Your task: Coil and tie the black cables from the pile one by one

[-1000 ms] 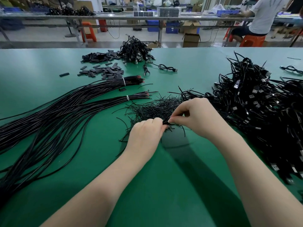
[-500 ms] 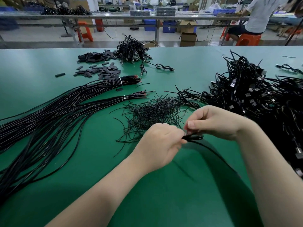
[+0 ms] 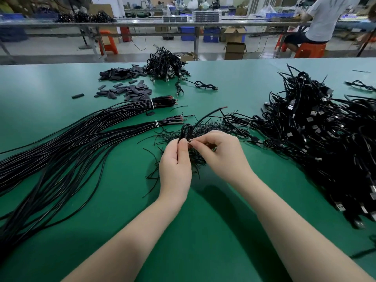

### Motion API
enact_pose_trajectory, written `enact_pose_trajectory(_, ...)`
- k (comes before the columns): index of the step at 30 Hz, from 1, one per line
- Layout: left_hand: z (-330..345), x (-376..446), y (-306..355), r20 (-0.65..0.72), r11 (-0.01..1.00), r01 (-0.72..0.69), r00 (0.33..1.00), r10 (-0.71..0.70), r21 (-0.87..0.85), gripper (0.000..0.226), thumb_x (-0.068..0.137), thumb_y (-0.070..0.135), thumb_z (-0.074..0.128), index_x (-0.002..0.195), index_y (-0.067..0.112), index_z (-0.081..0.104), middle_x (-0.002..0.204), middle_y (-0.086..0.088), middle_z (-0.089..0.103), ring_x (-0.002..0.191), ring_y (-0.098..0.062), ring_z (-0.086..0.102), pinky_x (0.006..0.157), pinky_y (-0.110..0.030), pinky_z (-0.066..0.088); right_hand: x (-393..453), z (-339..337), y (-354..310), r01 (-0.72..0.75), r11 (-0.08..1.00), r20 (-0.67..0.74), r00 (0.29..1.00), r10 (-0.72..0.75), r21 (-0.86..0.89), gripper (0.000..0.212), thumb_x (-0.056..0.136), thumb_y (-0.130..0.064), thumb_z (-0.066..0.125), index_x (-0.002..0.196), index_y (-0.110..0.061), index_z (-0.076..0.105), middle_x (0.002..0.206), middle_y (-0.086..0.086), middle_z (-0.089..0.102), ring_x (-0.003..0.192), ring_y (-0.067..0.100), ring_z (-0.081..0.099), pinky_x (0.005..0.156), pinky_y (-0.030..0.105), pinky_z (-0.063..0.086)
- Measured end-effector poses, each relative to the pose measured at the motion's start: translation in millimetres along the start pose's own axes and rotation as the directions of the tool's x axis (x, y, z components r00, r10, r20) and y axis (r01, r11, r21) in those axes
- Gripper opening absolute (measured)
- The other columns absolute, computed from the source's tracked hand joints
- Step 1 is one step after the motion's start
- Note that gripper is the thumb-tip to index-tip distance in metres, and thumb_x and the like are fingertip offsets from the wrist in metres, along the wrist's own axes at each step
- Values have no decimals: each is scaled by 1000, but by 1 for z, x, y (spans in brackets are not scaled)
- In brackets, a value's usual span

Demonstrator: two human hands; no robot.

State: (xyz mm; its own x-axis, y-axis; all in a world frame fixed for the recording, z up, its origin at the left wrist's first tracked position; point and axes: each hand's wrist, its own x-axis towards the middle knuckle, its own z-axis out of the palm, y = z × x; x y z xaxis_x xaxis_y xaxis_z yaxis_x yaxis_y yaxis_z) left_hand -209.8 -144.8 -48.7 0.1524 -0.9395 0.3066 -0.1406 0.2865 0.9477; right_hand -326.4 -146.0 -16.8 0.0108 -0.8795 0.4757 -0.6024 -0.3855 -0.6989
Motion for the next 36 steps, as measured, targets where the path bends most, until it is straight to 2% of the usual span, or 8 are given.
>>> enact_pose_trajectory(4, 1, -2, 2, 1, 997, 46, 999, -46, -66, 16, 103, 28, 44, 98, 27, 59, 86, 22, 61, 83, 0, 54, 79, -23, 43, -3, 1, -3, -122, 988, -20, 992, 124, 96, 7, 87, -24, 70, 86, -24, 77, 73, -20, 65, 66, -5, 55, 61, 7, 37)
enact_pose_trajectory(6, 1, 0, 0, 2, 987, 86, 996, -86, -136, 14, 102, 27, 46, 110, 27, 57, 99, 9, 62, 92, -9, 54, 88, -31, 46, -4, 3, -4, -178, 975, -12, 983, 181, 135, 8, 86, -25, 70, 82, -26, 77, 70, -20, 67, 61, -6, 55, 58, 6, 36)
enact_pose_trajectory(14, 2, 1, -2, 14, 988, 58, 998, -57, -141, 13, 97, 36, 43, 87, 29, 48, 74, 12, 47, 70, -8, 44, 70, -27, 37, -6, 6, -7, -297, 908, 67, 955, 290, 296, 10, 84, -23, 73, 75, -27, 76, 68, -13, 71, 62, -1, 62, 66, 19, 49)
enact_pose_trajectory(19, 1, 3, 0, 61, 974, 58, 997, -46, -220, 15, 100, 21, 48, 86, 25, 51, 68, 18, 50, 66, -2, 46, 68, -18, 40, -2, -5, -8, -344, 849, 170, 939, 300, 401, 14, 84, -16, 73, 73, -24, 74, 66, -11, 71, 58, -4, 59, 58, 11, 45)
enact_pose_trajectory(26, 0, 6, 1, 119, 961, 42, 993, -9, -274, 9, 89, 32, 55, 80, 29, 55, 67, 22, 57, 64, 3, 50, 64, -11, 42, -1, -13, -3, -518, 683, 344, 855, 389, 514, 3, 80, -20, 77, 79, -18, 75, 73, -4, 71, 66, 8, 62, 69, 27, 50)
enact_pose_trajectory(30, 0, 7, 0, 111, 956, 35, 994, -3, -290, 14, 88, 35, 56, 75, 40, 58, 72, 19, 58, 69, 0, 51, 67, -14, 43, -1, -11, -4, -528, 610, 339, 848, 407, 590, 9, 68, -24, 82, 71, -18, 75, 70, -3, 70, 66, 9, 63, 67, 22, 52)
enact_pose_trajectory(33, 0, 5, 1, 125, 956, 61, 992, -26, -285, 15, 88, 37, 54, 74, 42, 58, 69, 21, 55, 65, 1, 46, 65, -13, 41, -2, -7, -4, -541, 544, 323, 833, 448, 642, 6, 74, -15, 79, 73, -16, 73, 67, -3, 69, 62, 8, 62, 63, 19, 53)
enact_pose_trajectory(36, 0, 5, 4, 208, 930, 152, 974, -85, -335, 24, 93, 37, 46, 71, 40, 55, 66, 14, 49, 63, -5, 42, 66, -20, 38, 0, -10, -4, -492, 597, 260, 862, 434, 633, 5, 80, -6, 74, 80, -9, 70, 62, -3, 66, 56, 8, 58, 60, 19, 49)
